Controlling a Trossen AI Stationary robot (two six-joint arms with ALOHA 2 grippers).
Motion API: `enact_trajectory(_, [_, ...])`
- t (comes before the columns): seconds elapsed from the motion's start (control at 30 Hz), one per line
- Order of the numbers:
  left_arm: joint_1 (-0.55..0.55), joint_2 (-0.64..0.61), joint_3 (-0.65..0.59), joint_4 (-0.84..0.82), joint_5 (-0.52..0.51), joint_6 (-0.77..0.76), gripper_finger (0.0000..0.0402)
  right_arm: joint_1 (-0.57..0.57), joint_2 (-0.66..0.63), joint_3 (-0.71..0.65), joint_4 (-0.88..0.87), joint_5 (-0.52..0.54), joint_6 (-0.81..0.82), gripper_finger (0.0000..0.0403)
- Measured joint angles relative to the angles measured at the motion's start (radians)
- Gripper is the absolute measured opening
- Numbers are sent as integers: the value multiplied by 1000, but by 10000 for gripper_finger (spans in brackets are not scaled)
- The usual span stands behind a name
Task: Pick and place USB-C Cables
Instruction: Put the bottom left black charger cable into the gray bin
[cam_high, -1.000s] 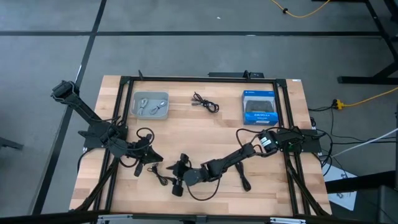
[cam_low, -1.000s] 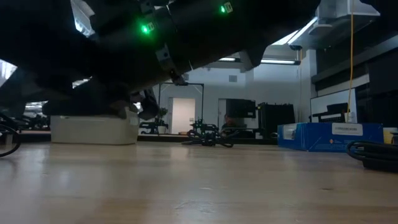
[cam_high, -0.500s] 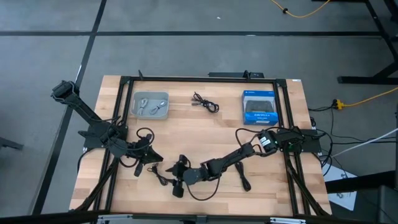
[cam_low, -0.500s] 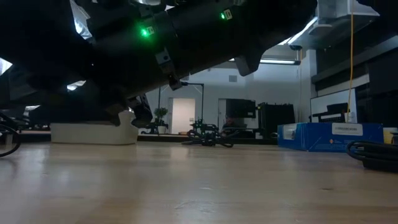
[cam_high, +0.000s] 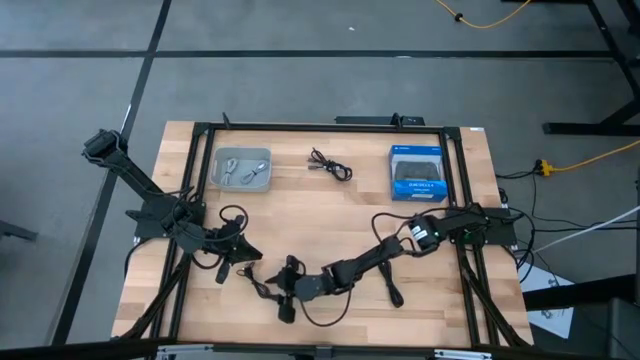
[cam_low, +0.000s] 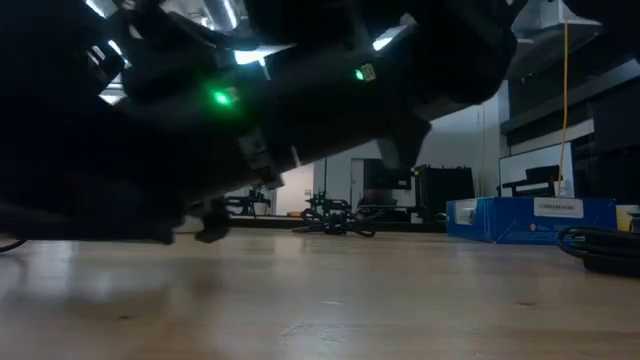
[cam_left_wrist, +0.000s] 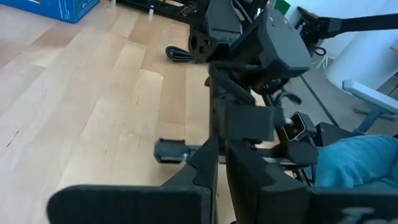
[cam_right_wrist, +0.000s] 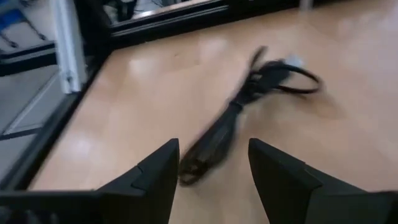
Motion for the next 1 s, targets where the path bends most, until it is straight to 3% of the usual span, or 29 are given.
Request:
enact_trajectory(0.13, [0,0,0,4,0,0,25,0,66,107,-16,-53,-8,197])
enact_trajectory(0.27, [0,0,0,6,0,-1,25,0,137,246,-148,-79,-39,193])
enact_trajectory(0.43, [0,0,0,6,0,-1,25,-4,190,382,-297,-73,-25,161])
enact_trajectory(0.57, [0,0,0,6,0,-1,25,-4,194,415,-353,-53,-27,108])
enact_trajectory(0.73, [0,0,0,6,1,-1,25,-6,196,424,-378,-51,-44,15])
enact_trajectory(1.0, [0,0,0,6,1,-1,25,-2,191,424,-395,-28,-53,3])
